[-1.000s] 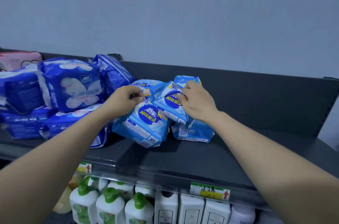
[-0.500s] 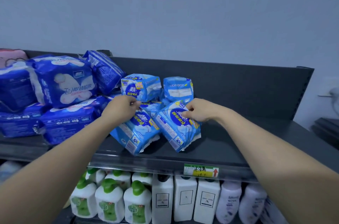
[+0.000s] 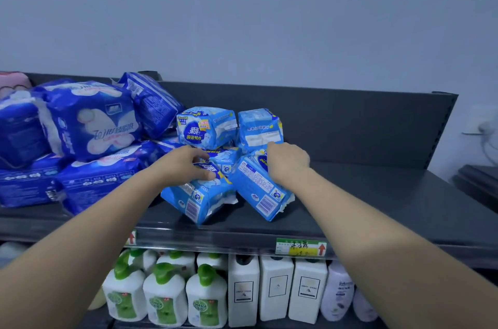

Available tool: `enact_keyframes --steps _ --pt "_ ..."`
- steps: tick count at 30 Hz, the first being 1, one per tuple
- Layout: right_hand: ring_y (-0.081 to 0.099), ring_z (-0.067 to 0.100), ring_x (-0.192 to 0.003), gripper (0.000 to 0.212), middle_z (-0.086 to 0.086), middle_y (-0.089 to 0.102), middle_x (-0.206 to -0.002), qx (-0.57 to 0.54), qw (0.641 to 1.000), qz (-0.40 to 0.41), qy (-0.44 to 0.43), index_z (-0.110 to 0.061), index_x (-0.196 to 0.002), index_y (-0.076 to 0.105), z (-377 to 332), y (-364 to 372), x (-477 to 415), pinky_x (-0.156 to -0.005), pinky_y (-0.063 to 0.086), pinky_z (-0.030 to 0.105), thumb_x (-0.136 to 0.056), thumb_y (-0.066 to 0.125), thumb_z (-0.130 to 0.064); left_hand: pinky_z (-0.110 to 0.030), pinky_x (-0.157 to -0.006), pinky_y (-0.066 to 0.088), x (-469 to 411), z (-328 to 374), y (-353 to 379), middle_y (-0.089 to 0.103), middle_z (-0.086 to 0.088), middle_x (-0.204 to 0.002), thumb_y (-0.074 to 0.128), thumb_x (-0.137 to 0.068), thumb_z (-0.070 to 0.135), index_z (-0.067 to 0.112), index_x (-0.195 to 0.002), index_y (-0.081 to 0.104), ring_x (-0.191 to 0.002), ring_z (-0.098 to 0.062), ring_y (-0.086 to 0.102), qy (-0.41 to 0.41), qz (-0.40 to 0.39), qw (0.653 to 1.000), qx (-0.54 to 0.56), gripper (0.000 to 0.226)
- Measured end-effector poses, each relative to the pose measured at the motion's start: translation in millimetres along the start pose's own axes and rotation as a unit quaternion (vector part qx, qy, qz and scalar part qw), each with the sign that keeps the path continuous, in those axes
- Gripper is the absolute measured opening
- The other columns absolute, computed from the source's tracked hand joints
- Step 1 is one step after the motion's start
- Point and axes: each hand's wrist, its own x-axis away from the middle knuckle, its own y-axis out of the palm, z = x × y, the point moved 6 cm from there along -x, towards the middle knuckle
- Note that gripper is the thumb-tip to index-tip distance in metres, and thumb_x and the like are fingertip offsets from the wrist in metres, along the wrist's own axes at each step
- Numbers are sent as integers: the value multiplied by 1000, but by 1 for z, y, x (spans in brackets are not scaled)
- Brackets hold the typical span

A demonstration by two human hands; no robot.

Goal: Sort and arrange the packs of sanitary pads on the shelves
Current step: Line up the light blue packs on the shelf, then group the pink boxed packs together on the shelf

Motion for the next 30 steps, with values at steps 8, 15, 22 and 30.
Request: enact_keyframes --steps 8,15,22,30 --pt "49 19 -83 33 3 60 -113 -117 993 -8 -9 -20 -127 43 26 11 17 -58 37 30 -95 50 -25 -30 -94 44 8 17 -4 58 1 -132 70 -83 46 19 -132 57 -119 -19 54 -3 23 997 -74 58" --pt "58 27 -104 28 5 57 -117 16 996 67 -62 -16 -123 50 62 -10 53 -68 38 32 -97 47 -26 -37 -84 50 18 67 -18 65 -3 -115 60 -91 40 20 -116 67 -105 -25 59 21 171 973 -152 33" --pt "57 26 -103 36 4 57 -117 34 999 29 -8 -16 -127 51 155 -16 109 -68 43 33 -97 50 -37 -37 -91 45 32 165 26 55 -1 -129 56 -93 38 22 -127 59 -121 -24 51 115 158 949 -246 37" --pt "54 30 -113 42 9 54 -124 56 996 11 69 -15 -130 49 272 -33 206 -76 41 36 -96 54 -37 -40 -92 48 74 290 114 56 -2 -125 57 -92 37 16 -124 57 -118 -25 53 236 102 936 -242 38"
